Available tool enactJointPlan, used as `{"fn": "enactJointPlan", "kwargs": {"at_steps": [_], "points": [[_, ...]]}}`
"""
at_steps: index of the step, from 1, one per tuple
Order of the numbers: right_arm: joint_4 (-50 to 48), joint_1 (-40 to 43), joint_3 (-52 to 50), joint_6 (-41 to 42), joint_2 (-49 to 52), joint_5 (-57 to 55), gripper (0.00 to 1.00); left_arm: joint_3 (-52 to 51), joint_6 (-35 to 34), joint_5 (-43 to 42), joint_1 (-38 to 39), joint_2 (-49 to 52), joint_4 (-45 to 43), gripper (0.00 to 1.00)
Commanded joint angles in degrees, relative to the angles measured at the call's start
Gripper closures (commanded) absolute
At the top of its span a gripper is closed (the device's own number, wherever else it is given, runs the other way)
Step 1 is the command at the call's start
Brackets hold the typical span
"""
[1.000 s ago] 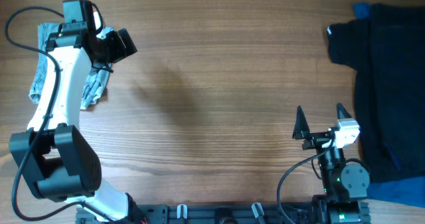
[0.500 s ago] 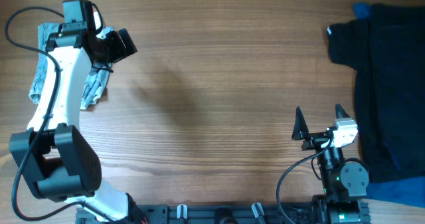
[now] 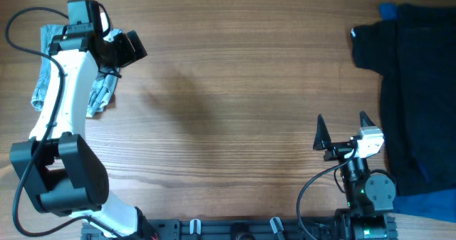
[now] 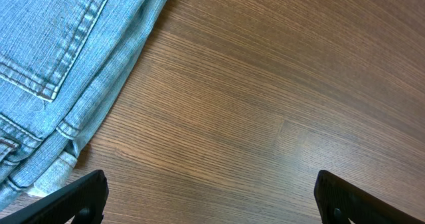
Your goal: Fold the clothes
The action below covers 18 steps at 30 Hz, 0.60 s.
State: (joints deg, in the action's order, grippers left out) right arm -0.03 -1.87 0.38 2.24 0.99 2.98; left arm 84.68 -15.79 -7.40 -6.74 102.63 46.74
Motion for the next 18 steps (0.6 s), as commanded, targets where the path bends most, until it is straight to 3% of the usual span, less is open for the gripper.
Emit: {"fn": "enactJointPlan", "kwargs": {"at_steps": [1,12,18], "points": [[-0.13,0.28,-0.09,-0.72,-0.61,0.87,0.01,0.07,0.35,-0.48,0.15,0.15,0.02,0.0],[-0.13,0.28,-0.09,-0.72,-0.57,0.87,0.01,-0.11,0.35,-0.48,0.04,-0.76,0.26,0.0],[-0.13,0.28,-0.09,-0.72,-0.57,0.87,0.0,-0.17,0.35,-0.48,0.28,-16.24,0.26,0.0]]}}
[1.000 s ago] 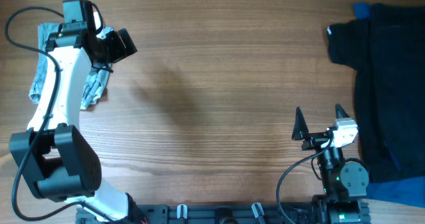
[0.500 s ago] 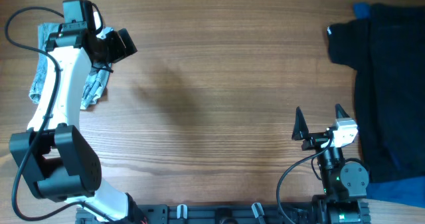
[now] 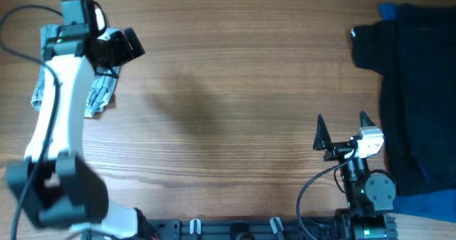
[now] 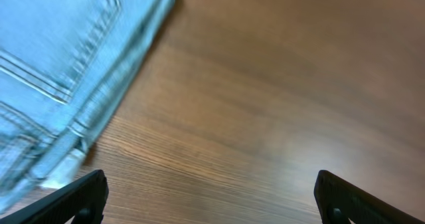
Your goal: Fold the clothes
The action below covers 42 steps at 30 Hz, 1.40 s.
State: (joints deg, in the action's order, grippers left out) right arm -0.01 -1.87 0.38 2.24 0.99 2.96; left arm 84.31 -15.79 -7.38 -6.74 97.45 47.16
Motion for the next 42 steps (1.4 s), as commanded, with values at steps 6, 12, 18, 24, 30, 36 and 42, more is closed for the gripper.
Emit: {"fn": "enactJointPlan", "kwargs": {"at_steps": [6,12,18,24,30,36,42], "points": [[-0.15,0.28,-0.09,-0.72,-0.57,0.9,0.0,-8.24,0.35,-0.52,0.7,-32.33,-0.17,0.0],[-0.15,0.28,-0.09,-0.74,-0.57,0.9,0.01,-26.6,0.37,-0.5,0.7,-56.28,0.68,0.0],[-0.15,0.28,-0.09,-0.74,-0.57,0.9,0.01,-41.7,0.35,-0.52,0.7,-73.4,0.68,0.0],[-0.15,0.28,-0.09,-0.74,-0.57,0.9,0.0,-55.58,0.31,-0.55,0.72,-84.04,-3.06,0.0],[-0.15,0.28,-0.09,-0.72,-0.57,0.9,0.0,-64.92,0.35,-0.52,3.3,-88.35,-19.76,0.0],[-0.15,0.28,-0.09,-0.74,-0.57,0.9,0.0,-73.4,0.33,-0.55,3.54,-88.35,-39.85,0.0],[-0.15,0.28,-0.09,-0.74,-0.57,0.9,0.01,-78.99,0.37,-0.68,3.54,-88.35,-45.53,0.0]]}}
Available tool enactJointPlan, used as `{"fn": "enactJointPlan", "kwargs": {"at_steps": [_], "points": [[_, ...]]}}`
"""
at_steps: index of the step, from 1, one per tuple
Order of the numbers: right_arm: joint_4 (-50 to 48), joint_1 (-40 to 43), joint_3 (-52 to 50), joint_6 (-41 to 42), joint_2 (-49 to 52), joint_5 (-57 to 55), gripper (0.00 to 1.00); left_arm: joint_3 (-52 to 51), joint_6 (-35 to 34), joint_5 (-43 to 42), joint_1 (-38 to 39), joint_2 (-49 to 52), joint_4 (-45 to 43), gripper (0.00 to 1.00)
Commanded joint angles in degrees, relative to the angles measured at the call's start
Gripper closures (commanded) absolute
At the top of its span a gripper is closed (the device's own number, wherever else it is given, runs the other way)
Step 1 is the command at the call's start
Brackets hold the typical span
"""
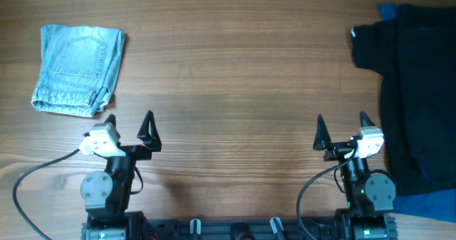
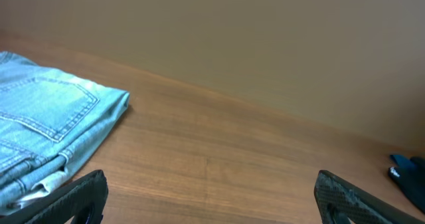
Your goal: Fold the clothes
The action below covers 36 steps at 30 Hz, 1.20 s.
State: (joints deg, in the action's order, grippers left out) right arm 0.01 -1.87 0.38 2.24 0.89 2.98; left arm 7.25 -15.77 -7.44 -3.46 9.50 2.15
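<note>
A folded pair of light blue jeans (image 1: 78, 69) lies at the far left of the table, also showing in the left wrist view as the jeans (image 2: 46, 141). My left gripper (image 1: 130, 126) rests open near the front edge, below the jeans and apart from them, nothing between its fingers (image 2: 76, 197). A dark navy garment (image 1: 417, 90) is spread unfolded at the right side. My right gripper (image 1: 340, 129) stands open at the front right, just left of the dark garment, holding nothing.
The wooden table (image 1: 228, 76) runs between the two garments. A black rail (image 1: 235, 229) with the arm bases lines the front edge. A blue bit of cloth (image 1: 388, 11) peeks out at the dark garment's top left.
My left arm has left the jeans at the far left and now sits back at the front edge, gripper open. The jeans lie uncovered and folded. The right arm has not moved.
My left gripper hung open over the right edge of the folded jeans at both earlier moments, shifting slightly. Now it is back at the front of the table and the jeans stay folded at the far left. The dark garment and right gripper stayed put.
</note>
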Motion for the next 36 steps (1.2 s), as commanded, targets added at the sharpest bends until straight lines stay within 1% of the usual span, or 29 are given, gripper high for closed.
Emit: {"fn": "enactJointPlan", "kwargs": {"at_steps": [1,12,14,15,17,23,27,36], "points": [[-0.17,0.28,-0.09,-0.72,-0.46,0.87,0.0,-2.58,0.35,-0.61,0.26,-0.39,-0.55,0.0],[-0.17,0.28,-0.09,-0.72,-0.46,0.87,0.01,-6.88,0.37,-0.42,0.24,-0.55,-1.53,0.0],[-0.17,0.28,-0.09,-0.72,-0.46,0.87,0.0,-6.88,0.63,-0.44,0.24,-1.86,0.2,0.0],[-0.17,0.28,-0.09,-0.74,-0.46,0.87,0.0,-6.88,1.46,-0.44,0.24,-2.97,1.73,0.0],[-0.17,0.28,-0.09,-0.72,-0.46,0.87,0.01,-6.88,3.72,-0.7,0.24,-4.55,1.53,0.0],[-0.17,0.28,-0.09,-0.72,-0.46,0.87,0.0,-6.88,14.12,-3.5,0.22,-7.91,1.38,0.0],[-0.17,0.28,-0.09,-0.72,-0.46,0.87,0.0,-6.88,15.52,-3.41,0.48,-8.96,1.42,0.0],[-0.17,0.28,-0.09,-0.72,-0.46,0.87,0.0,-6.88,15.37,-3.02,0.9,-9.35,1.27,0.0]]}}
